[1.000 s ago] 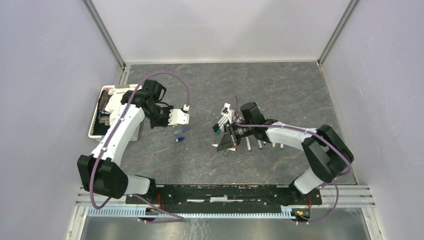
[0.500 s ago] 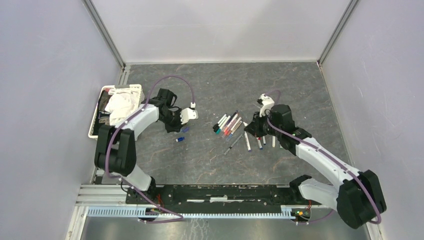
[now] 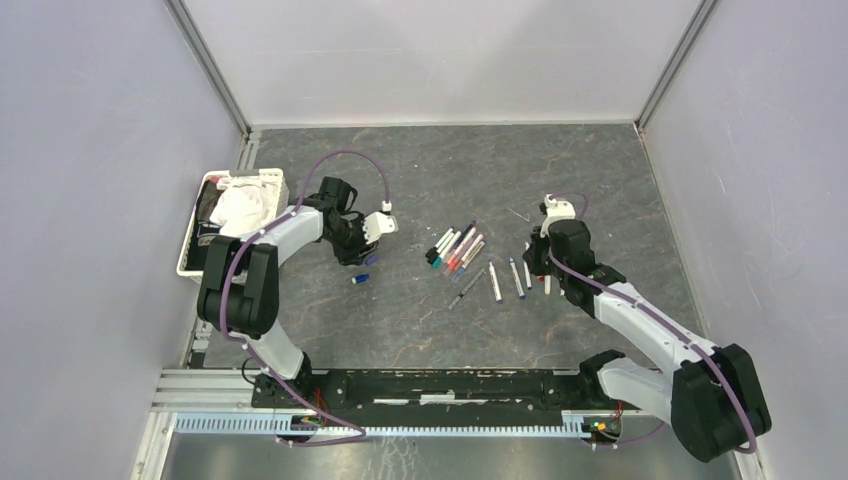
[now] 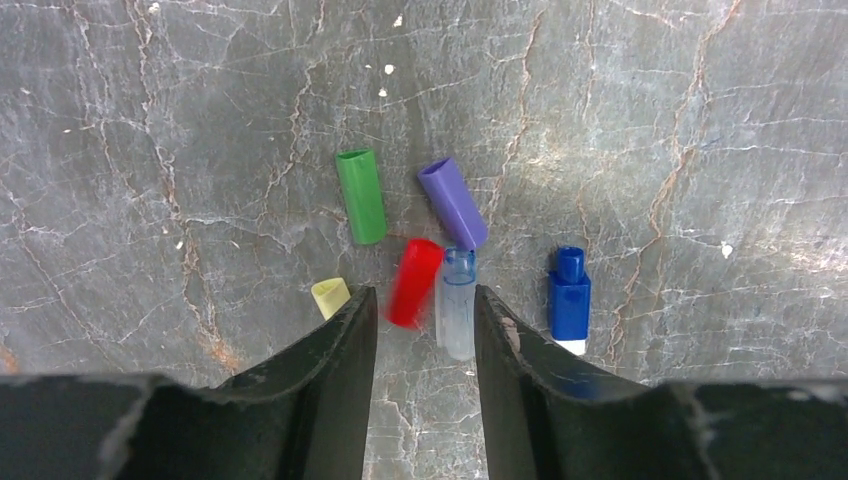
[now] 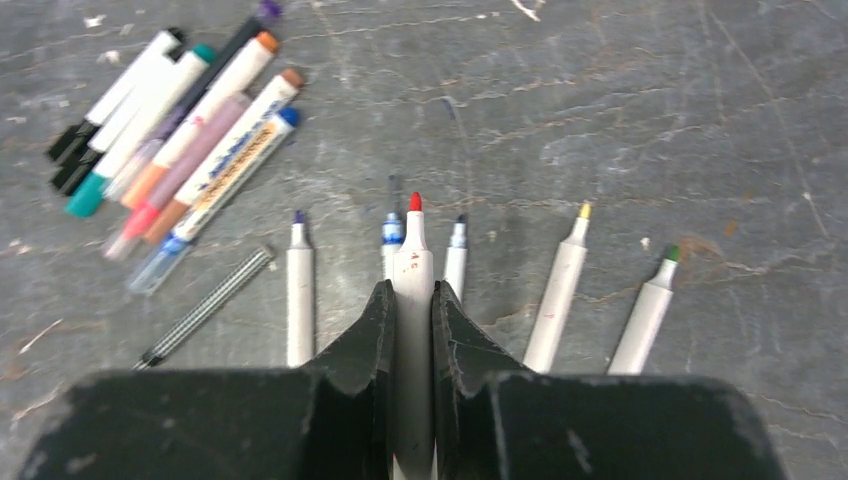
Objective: Open the pen caps
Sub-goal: Place the pen cap at the center of the board, then place the pen at the center of the board, then pick up the pen from the center of the board.
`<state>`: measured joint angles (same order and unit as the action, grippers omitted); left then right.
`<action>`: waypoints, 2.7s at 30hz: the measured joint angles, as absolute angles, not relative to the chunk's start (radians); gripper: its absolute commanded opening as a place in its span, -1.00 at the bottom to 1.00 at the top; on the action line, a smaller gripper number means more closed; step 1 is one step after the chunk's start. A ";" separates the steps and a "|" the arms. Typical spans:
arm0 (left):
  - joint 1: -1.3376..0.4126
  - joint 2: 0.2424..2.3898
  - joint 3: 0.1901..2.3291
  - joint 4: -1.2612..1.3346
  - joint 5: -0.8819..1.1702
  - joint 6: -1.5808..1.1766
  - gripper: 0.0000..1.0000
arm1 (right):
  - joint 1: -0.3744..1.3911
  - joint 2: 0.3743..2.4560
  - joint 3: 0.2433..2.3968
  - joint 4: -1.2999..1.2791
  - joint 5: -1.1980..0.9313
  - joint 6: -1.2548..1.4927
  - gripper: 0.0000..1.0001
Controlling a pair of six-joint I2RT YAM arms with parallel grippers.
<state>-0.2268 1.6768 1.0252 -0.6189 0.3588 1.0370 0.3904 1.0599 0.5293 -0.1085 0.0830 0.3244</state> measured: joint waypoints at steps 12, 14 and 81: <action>-0.227 1.626 1.174 -0.761 0.415 0.954 0.99 | 0.384 1.208 0.474 0.044 0.254 0.309 -1.00; -0.226 1.605 1.235 -0.808 0.427 0.922 1.00 | 0.384 1.235 0.466 0.060 0.268 0.309 -0.82; -0.196 1.328 1.321 -0.880 0.262 0.483 1.00 | 0.699 2.002 1.284 -0.130 0.068 0.380 -0.15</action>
<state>-0.1959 1.3281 1.3212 -0.8803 0.2615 0.4828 0.6987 2.0022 1.2839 -0.1295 0.0677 0.3798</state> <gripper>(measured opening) 0.996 0.424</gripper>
